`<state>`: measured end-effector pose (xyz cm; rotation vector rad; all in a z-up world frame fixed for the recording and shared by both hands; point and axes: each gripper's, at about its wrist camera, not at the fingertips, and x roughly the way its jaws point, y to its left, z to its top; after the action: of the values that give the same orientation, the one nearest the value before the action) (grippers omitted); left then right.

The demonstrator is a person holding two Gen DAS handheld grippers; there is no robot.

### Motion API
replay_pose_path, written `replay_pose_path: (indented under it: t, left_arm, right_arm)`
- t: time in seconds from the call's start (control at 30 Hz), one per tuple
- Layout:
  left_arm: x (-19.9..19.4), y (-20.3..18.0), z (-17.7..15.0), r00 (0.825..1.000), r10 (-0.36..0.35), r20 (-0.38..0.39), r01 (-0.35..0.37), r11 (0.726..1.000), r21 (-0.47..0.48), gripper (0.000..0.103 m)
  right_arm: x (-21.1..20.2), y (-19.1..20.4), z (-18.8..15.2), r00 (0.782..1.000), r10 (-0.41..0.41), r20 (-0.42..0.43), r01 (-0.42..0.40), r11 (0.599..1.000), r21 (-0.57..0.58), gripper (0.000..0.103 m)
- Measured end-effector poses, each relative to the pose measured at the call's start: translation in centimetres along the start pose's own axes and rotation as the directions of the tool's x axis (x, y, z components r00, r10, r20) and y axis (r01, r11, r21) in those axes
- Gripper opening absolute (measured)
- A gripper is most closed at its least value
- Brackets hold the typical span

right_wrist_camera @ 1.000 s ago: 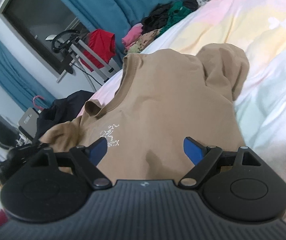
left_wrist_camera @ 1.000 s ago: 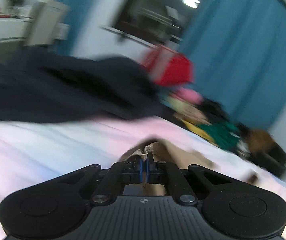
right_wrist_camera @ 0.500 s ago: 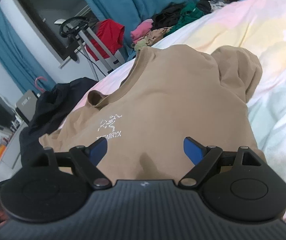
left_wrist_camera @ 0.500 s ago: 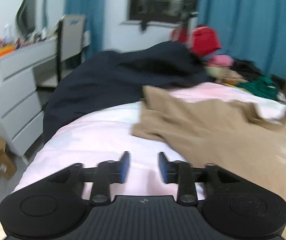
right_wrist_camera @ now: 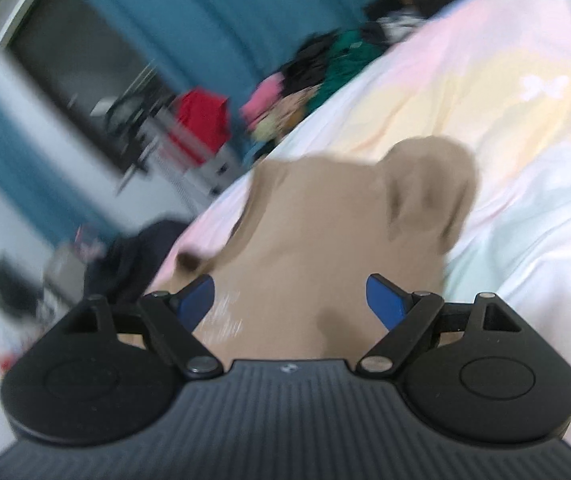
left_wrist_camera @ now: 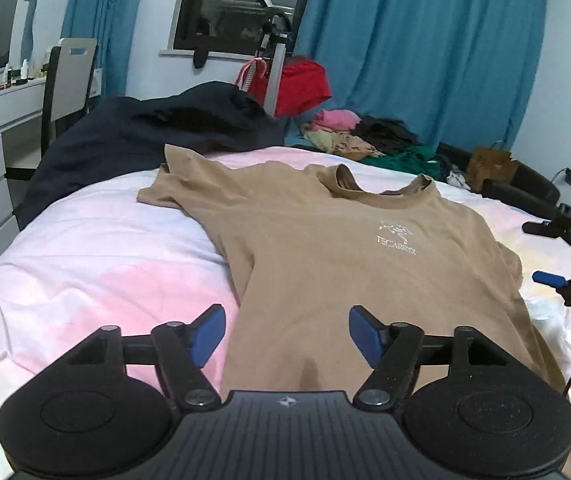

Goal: Fold clothes

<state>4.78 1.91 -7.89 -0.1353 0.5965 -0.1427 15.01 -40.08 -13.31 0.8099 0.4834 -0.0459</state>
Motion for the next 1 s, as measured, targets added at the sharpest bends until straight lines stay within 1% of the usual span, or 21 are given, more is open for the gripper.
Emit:
replay_pose_path:
  t: [0.07,0.1,0.13,0.2,0.27,0.33,0.43,0.47,0.57,0.67,0.73,0.77,0.8,0.83,0.87,0.93,1.0]
  left_arm:
    - [0.1,0.2,-0.2,1.000,-0.016,-0.001,0.016,1.000,-0.017,0.072]
    - [0.4,0.5,-0.2,1.000,-0.021,-0.001,0.021,0.999,-0.027,0.072]
    - [0.8,0.7,-0.2,1.000,-0.025,-0.007,0.025,0.999,-0.043,0.072]
    - [1.5,1.2,0.0,0.999,-0.034,-0.019,0.032,0.997,-0.076,0.072]
    - [2.1,1.6,0.2,0.998,-0.063,-0.028,0.058,0.989,-0.136,0.072]
    - [2.6,1.6,0.6,0.996,-0.085,-0.022,0.081,0.984,-0.156,0.073]
    - [3.1,1.4,0.7,0.996,-0.086,-0.010,0.084,0.987,-0.138,0.075]
    - [3.3,1.3,0.7,0.996,-0.084,-0.011,0.082,0.988,-0.134,0.075]
    - [4.3,1.5,0.4,0.996,-0.084,-0.032,0.078,0.985,-0.153,0.075]
    - [5.0,1.9,0.2,0.996,-0.080,-0.050,0.070,0.982,-0.176,0.075]
    - [5.2,2.0,0.1,0.996,-0.073,-0.053,0.062,0.982,-0.180,0.075]
    - [5.2,2.0,0.1,0.996,-0.072,-0.051,0.062,0.982,-0.179,0.075]
    - [5.2,1.9,0.1,0.996,-0.071,-0.048,0.062,0.982,-0.176,0.075]
    - [5.2,1.9,0.1,0.997,-0.071,-0.043,0.063,0.983,-0.173,0.075]
    - [5.1,1.8,0.1,0.997,-0.072,-0.037,0.065,0.983,-0.170,0.075]
    - [5.1,1.6,0.1,0.997,-0.076,-0.029,0.070,0.985,-0.161,0.075]
    - [5.0,1.4,0.1,0.997,-0.073,-0.020,0.069,0.987,-0.146,0.075]
  right_arm:
    - [0.7,-2.7,1.9,0.999,-0.043,0.029,0.041,0.997,0.070,0.084]
    - [1.2,-4.3,2.5,0.997,-0.063,0.036,0.059,0.991,0.118,0.076]
    - [1.6,-6.0,2.8,0.996,-0.082,0.034,0.074,0.980,0.183,0.074]
    - [2.6,-9.3,2.9,0.996,-0.089,0.024,0.076,0.939,0.336,0.074]
    - [3.6,-10.7,2.6,0.999,-0.039,0.022,0.027,0.916,0.401,0.075]
    - [4.7,-11.8,2.3,1.000,0.011,0.021,-0.019,0.891,0.454,0.075]
    - [6.7,-10.9,2.8,0.997,0.074,-0.001,-0.066,0.905,0.420,0.075]
    - [7.5,-10.8,3.0,0.997,0.081,-0.008,-0.070,0.908,0.412,0.076]
    - [9.5,-11.0,2.9,0.999,-0.011,-0.052,0.029,0.929,0.369,0.071]
    - [10.0,-11.4,2.9,0.999,-0.040,-0.018,0.044,0.942,0.334,0.071]
    - [10.1,-11.6,3.0,0.998,-0.055,0.011,0.049,0.951,0.307,0.050]
    - [10.0,-11.8,3.0,0.998,-0.061,0.026,0.050,0.953,0.298,0.026]
    - [9.6,-12.1,3.0,0.997,-0.061,0.041,0.045,0.949,0.311,0.016]
    - [9.2,-12.4,3.0,0.996,-0.064,0.061,0.041,0.946,0.321,0.010]
    - [8.4,-12.5,3.1,0.991,-0.078,0.105,0.040,0.946,0.323,0.005]
    - [6.8,-12.4,3.6,0.978,-0.091,0.190,0.027,0.949,0.314,0.005]
    - [5.1,-12.3,4.3,0.959,-0.092,0.270,0.008,0.955,0.296,0.005]
